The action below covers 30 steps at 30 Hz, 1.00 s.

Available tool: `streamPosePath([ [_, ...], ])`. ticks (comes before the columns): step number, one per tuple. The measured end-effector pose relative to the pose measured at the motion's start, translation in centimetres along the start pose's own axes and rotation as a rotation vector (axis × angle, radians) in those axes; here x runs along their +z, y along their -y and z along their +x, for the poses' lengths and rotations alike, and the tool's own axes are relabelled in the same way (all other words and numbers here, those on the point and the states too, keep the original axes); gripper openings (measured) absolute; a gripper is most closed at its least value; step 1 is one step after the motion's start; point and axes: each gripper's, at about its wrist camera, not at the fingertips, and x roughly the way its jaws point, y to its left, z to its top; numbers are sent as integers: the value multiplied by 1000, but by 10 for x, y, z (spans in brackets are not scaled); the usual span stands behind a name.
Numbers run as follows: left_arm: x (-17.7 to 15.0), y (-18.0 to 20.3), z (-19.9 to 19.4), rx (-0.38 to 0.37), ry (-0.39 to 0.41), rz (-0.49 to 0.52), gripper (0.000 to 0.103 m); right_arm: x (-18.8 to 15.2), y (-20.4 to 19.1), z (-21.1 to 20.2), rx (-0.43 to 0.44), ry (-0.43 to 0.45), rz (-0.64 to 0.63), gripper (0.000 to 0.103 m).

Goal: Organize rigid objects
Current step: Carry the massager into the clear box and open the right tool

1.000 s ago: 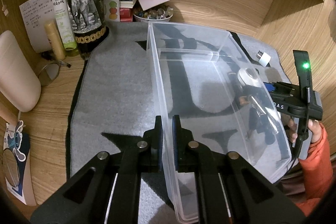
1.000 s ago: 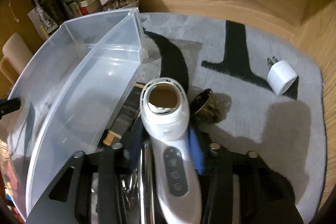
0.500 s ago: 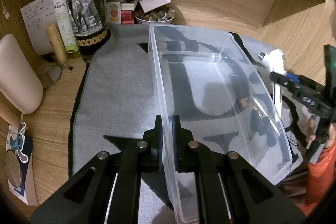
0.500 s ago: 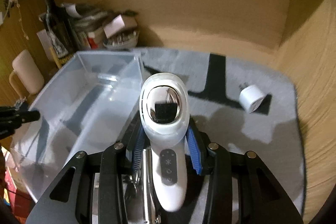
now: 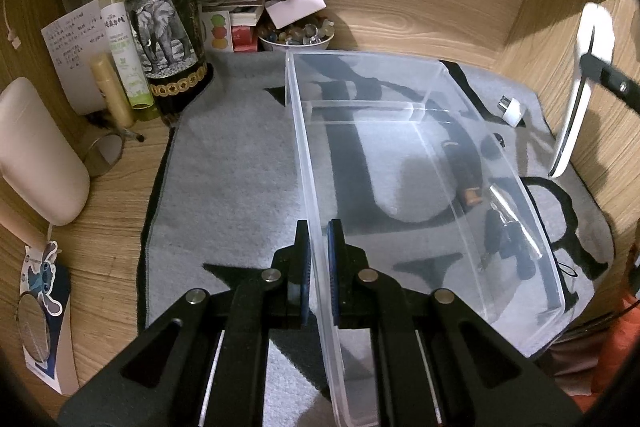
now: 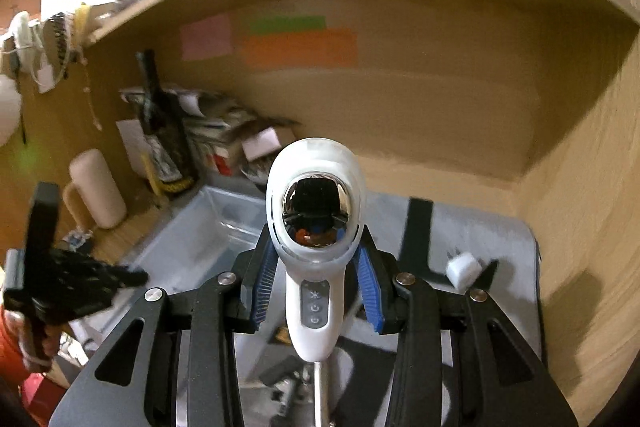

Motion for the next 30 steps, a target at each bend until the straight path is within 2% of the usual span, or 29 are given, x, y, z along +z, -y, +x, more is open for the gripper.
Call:
streamPosePath([
  [7,0,1,0,3,2,2,8,10,-29,4,72,35,-46,35],
  [12,0,1,-1,6,4,7,8,11,-46,14,111,18,-75,35],
  [24,1,0,-1,-7,12,6,8,-16,-70,75,145,-182,-125,35],
  [30,0,1,-1,-12,18,7,8,-25,-73,95,144,-244,-127,35],
])
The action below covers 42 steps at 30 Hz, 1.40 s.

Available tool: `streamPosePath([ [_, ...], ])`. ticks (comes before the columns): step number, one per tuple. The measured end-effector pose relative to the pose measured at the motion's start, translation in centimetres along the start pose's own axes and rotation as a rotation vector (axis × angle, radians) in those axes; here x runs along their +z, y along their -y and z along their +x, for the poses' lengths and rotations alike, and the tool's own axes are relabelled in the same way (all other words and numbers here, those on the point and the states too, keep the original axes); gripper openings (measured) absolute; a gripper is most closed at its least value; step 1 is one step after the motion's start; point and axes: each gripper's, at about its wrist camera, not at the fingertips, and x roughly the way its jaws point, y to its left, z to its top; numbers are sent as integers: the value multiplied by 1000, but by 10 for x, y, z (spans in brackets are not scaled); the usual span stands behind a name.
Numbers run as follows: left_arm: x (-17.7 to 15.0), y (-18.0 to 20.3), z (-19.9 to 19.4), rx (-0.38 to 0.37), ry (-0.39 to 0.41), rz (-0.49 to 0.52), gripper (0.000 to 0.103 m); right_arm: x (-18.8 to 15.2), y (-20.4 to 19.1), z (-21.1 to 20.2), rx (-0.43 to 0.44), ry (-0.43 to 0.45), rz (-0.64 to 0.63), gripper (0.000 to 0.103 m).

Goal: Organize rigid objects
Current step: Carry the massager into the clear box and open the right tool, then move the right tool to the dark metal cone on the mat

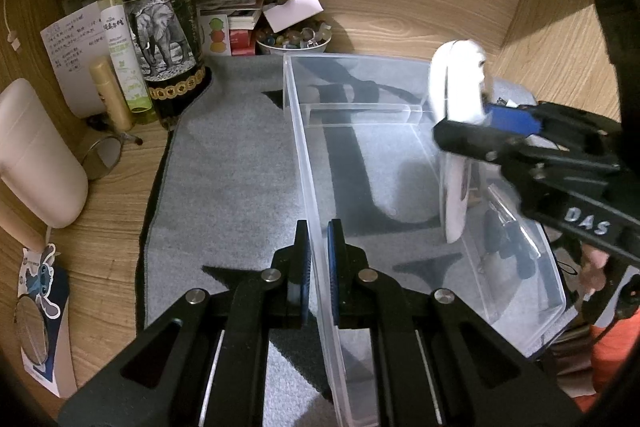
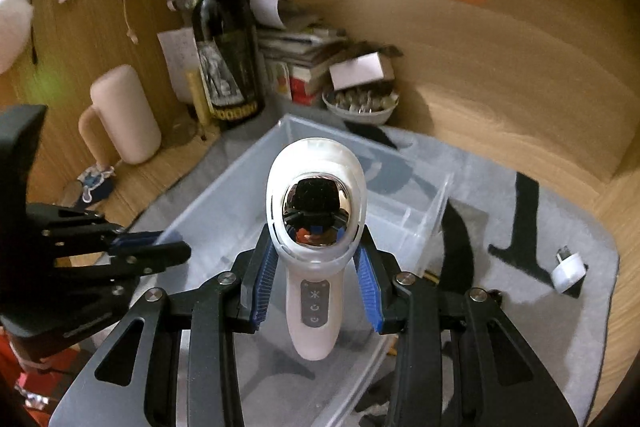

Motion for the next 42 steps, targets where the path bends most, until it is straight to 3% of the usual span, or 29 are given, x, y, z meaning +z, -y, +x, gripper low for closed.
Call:
streamPosePath([
  [15,0,-1,1,-7,2,3,8,-6,-8,29,7,-173,-52,35],
  [21,0,-2,1,-6,3,2,8,-8,-9,32,3,-199,-52,37],
  [23,0,-2,1,-8,3,3,8,-8,-9,29,0,-185,-46,39],
  [28,-1,-2,3,-8,0,2,8,-4,-8,15,-17,-119,-59,59],
  [32,-2,-2,3,-7,0,2,8,-1,-9,3,-32,-85,-64,60],
  [37,-2,-2,3,-7,0,3,8,2,-9,-17,-54,-18,-70,75],
  [42,-2,-3,4,-3,-4,5,8,5,0,-39,-105,53,-61,81],
])
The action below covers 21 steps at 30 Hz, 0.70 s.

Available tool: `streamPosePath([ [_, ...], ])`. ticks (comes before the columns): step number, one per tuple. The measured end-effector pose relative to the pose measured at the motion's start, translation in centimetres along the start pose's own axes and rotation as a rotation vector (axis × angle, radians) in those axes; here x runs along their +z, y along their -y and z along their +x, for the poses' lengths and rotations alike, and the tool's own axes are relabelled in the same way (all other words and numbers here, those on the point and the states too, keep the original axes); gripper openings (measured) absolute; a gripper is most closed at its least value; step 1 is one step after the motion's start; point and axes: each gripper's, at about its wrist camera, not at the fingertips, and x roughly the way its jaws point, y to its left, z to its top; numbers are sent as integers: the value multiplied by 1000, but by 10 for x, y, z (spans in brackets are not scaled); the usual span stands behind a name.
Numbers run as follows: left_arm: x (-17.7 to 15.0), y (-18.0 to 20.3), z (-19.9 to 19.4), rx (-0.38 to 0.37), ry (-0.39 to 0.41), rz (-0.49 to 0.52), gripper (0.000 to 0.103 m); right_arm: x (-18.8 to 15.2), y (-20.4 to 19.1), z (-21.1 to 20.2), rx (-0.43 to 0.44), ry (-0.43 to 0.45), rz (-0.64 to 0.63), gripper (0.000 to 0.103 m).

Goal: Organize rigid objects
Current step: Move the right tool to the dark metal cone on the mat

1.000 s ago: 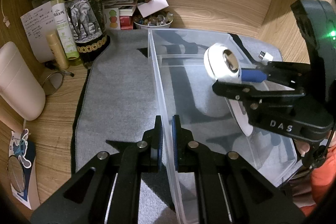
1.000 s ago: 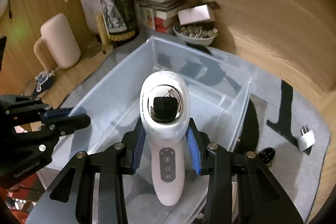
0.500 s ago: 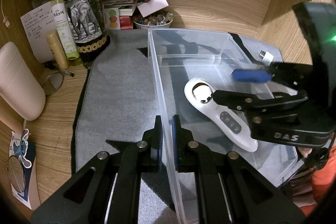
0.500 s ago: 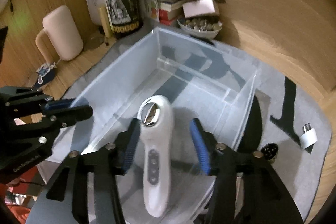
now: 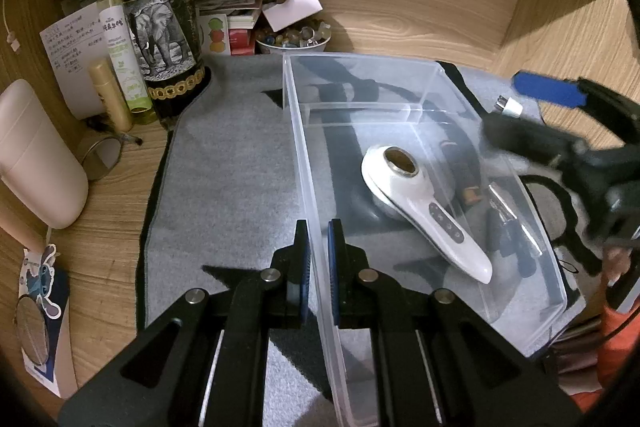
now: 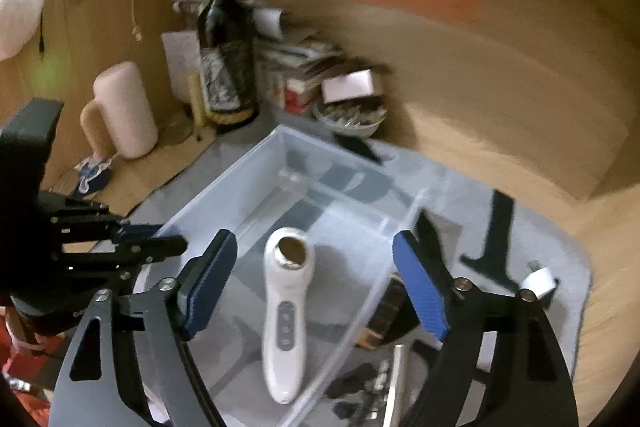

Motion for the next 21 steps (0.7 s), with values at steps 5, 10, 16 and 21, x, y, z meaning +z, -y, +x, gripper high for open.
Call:
streamPosePath([
  [5,2,-1,-1,3,-4,-4,8,2,26,-12,-40,31,55,81],
  [10,1,0,-1,5,-12,-5,8,0,53,-15,-91,42,107,82],
  [16,0,0,-1,6,-15,-5,8,-15,84,1,-130,-6,178,81],
  [21,0,1,-1,6,-16,-5,8,-37,100,23,-155,-77,197,81],
])
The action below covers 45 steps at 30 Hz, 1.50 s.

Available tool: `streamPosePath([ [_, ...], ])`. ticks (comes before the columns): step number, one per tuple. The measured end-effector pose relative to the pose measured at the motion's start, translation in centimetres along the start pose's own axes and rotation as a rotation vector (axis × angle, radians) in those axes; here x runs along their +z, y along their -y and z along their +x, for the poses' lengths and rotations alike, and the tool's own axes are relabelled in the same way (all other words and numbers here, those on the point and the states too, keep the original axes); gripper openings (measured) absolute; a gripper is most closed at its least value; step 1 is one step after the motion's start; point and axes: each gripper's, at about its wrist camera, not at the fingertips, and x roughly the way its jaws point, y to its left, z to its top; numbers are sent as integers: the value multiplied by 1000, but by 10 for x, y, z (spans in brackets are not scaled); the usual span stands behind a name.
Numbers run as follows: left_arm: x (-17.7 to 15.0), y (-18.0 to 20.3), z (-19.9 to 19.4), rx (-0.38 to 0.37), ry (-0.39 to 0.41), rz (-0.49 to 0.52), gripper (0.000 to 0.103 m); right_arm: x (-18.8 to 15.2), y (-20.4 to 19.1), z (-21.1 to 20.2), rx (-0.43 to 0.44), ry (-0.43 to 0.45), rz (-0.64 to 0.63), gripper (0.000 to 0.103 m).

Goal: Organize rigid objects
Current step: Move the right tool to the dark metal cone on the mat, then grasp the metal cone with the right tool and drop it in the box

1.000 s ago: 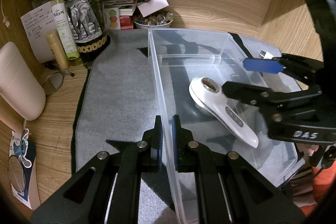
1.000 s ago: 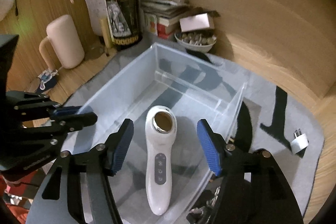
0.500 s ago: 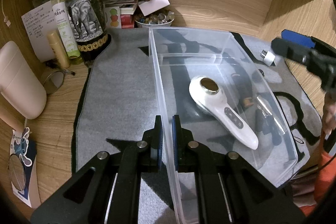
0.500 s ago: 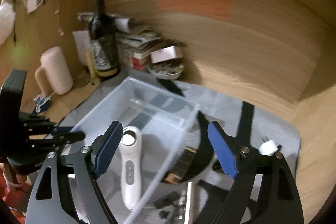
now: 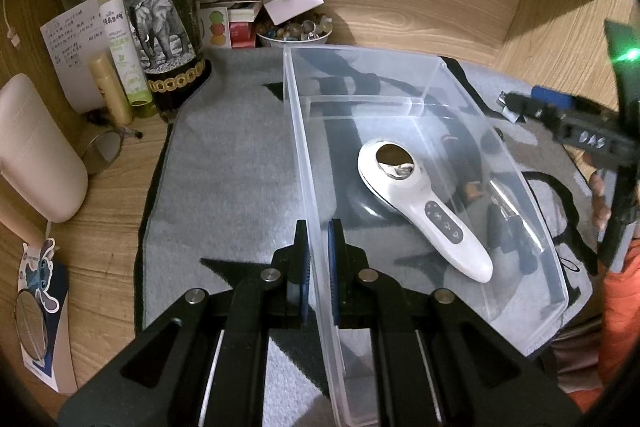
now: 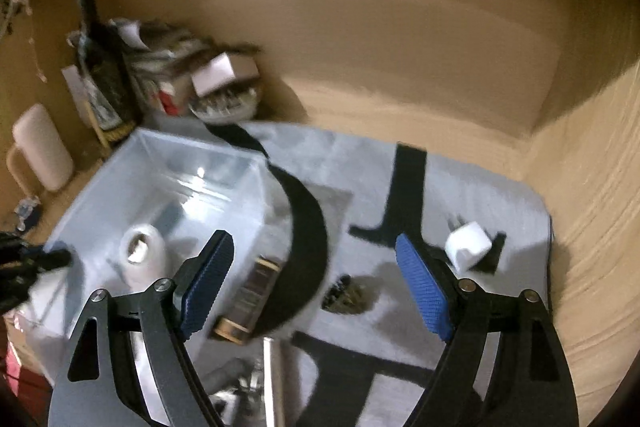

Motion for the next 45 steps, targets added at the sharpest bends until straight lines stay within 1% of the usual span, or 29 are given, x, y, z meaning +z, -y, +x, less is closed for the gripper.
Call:
streamPosePath([
  [6,-1,0,0,1,0,1,8,-15,12,28,-4,-79,18,80],
  [8,-2,-1,-1,2,0,0,8,-19,13,37,1,-106,13,76],
  [10,-2,-1,-1,2,-1,-2,8,-25,13,47,9,-141,6,65],
  [12,-3,-1,-1,5,-2,-2,8,-28,14,54,12,-163,6,61],
  [14,-3,1,-1,7,-3,0,8,-30,15,59,0,-169,13,61],
  [15,-3,1,-1,8,-4,0,8,-30,16,61,0,-171,13,58],
  [16,-3,1,-1,8,-4,0,8,-31,17,61,1,-172,14,53],
  [17,-3,1,-1,8,-4,0,8,-31,17,61,5,-171,15,50],
  [18,-3,1,-1,8,-4,0,8,-31,17,60,7,-167,13,45],
  [19,-3,1,-1,8,-4,0,8,-30,17,59,10,-166,11,36],
  [20,-3,1,-1,8,-4,0,8,-30,17,58,14,-167,10,33],
  [25,-3,1,-1,8,-4,-1,8,-30,13,46,21,-144,2,33],
  [29,-3,1,-1,8,-4,0,8,-26,9,30,29,-106,-7,33],
  [36,-4,1,-1,8,-4,-1,8,-13,-8,-15,63,7,-42,33],
  [45,-4,1,-1,7,-4,2,8,12,-42,-43,128,115,-96,33],
])
